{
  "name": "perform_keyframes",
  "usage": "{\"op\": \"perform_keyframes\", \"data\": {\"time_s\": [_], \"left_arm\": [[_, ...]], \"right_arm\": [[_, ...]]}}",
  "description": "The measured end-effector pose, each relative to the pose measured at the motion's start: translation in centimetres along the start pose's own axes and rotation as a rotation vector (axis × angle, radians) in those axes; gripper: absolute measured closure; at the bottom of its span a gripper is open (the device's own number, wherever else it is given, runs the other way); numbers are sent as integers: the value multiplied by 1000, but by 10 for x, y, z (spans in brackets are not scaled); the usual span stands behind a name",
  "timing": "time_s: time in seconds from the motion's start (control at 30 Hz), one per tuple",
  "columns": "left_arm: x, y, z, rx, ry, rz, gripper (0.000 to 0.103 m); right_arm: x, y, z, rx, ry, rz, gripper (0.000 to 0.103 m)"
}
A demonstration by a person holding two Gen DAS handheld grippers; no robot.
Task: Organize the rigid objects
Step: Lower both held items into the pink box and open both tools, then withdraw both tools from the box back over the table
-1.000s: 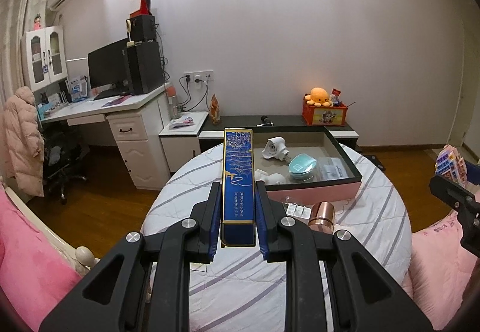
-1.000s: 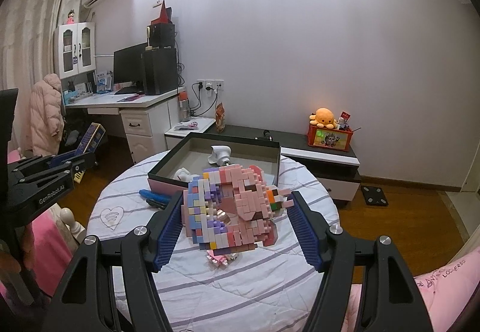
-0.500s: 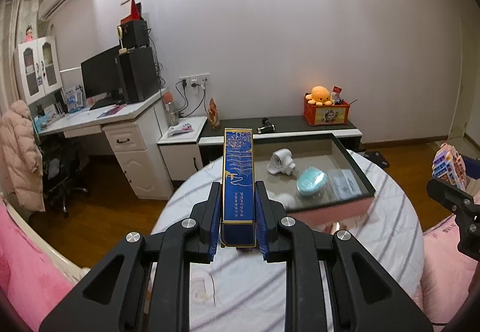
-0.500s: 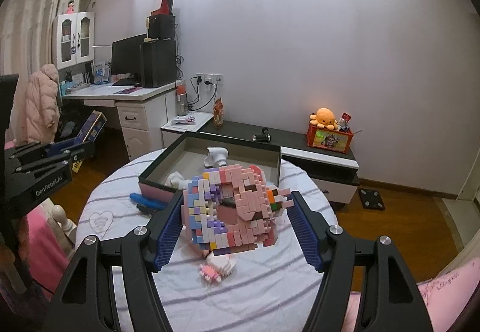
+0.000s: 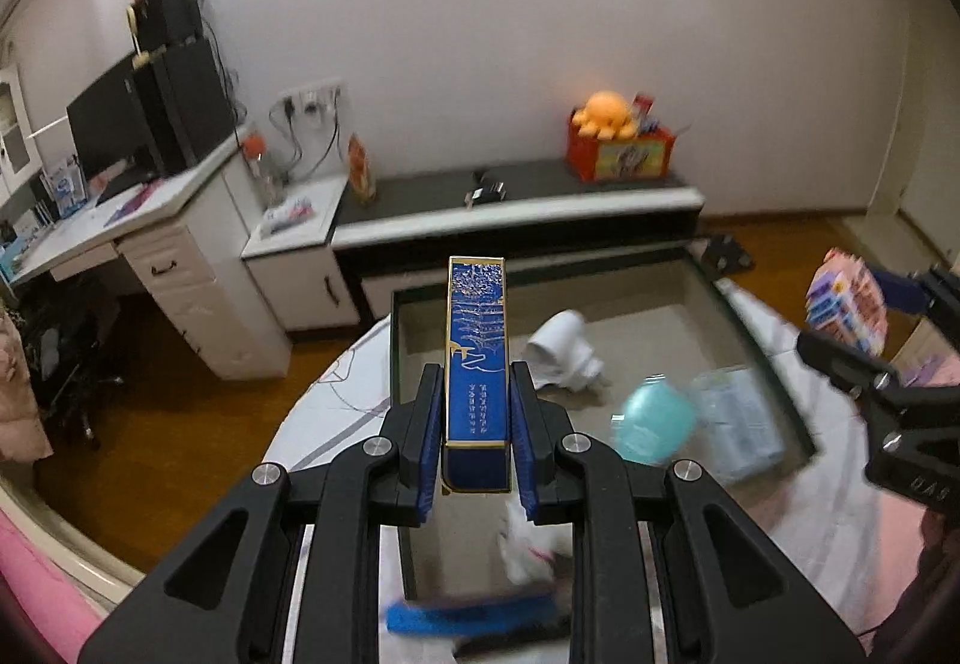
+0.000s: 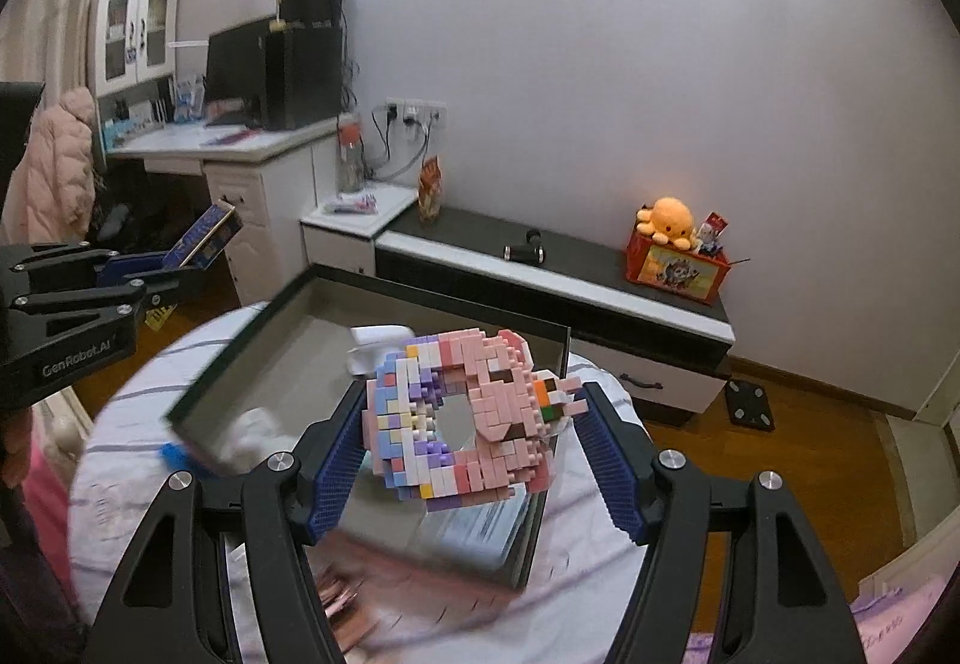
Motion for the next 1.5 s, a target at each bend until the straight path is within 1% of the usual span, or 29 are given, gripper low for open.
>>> {"op": "perform_keyframes", "data": {"time_s": [0.07, 0.17, 0.27, 0.37, 0.4, 0.43, 0.47, 0.5, 0.53, 0.57, 0.6, 0.67, 0.8, 0.97, 1.13, 1.27, 1.4, 1.5], "left_arm": [[2, 5, -28, 65, -9, -4, 82], [2, 17, -57, 136, -8, -6, 82], [3, 23, -73, 174, -21, -18, 82], [0, 27, -80, 199, -4, -21, 82], [0, 28, -79, 198, -9, -22, 81], [-1, 27, -78, 192, -17, -26, 76], [-1, 27, -77, 193, -34, -32, 54], [1, 27, -77, 199, -53, -30, 37], [3, 27, -76, 195, -62, -23, 8], [4, 25, -74, 174, -66, -15, 2], [6, 24, -71, 157, -71, -12, 3], [8, 24, -67, 155, -80, -17, 3], [14, 24, -63, 152, -109, -24, 3], [15, 29, -62, 164, -92, -13, 3], [12, 28, -46, 136, -113, -10, 3], [7, 26, -21, 99, -110, -7, 3], [4, 23, 17, 37, -108, 6, 3], [0, 23, 54, -24, -111, 14, 3]], "right_arm": [[-4, -1, -25, 32, -13, 1, 34], [-12, 5, -62, 91, -2, 5, 34], [-19, 15, -92, 159, -33, -21, 34], [-27, 22, -111, 198, -11, -19, 34], [-28, 23, -115, 205, -6, -19, 34], [-29, 23, -118, 211, -11, -23, 34], [-28, 24, -120, 218, -23, -30, 34], [-27, 25, -122, 227, -34, -36, 33], [-27, 26, -122, 233, -35, -34, 30], [-27, 24, -125, 233, -30, -28, 21], [-28, 24, -124, 227, -15, -25, 21], [-30, 21, -122, 221, 4, -24, 21], [-31, 19, -117, 216, -1, -29, 21], [-34, 19, -110, 214, 19, -32, 21], [-38, 18, -99, 207, 27, -46, 21], [-40, 15, -76, 180, 19, -80, 21], [-38, 9, -34, 116, 27, -82, 21], [-34, 6, 1, 68, 32, -76, 21]]}}
Point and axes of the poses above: each gripper's, at about its wrist camera, not at the fingertips, and z roughly against the way its jaws point, x to its left, y to its underside, the point moved 9 cm from there along -z, roughly the way its jaws point, and after that the axes turned 2 degrees about y, right-handed, at the moved point
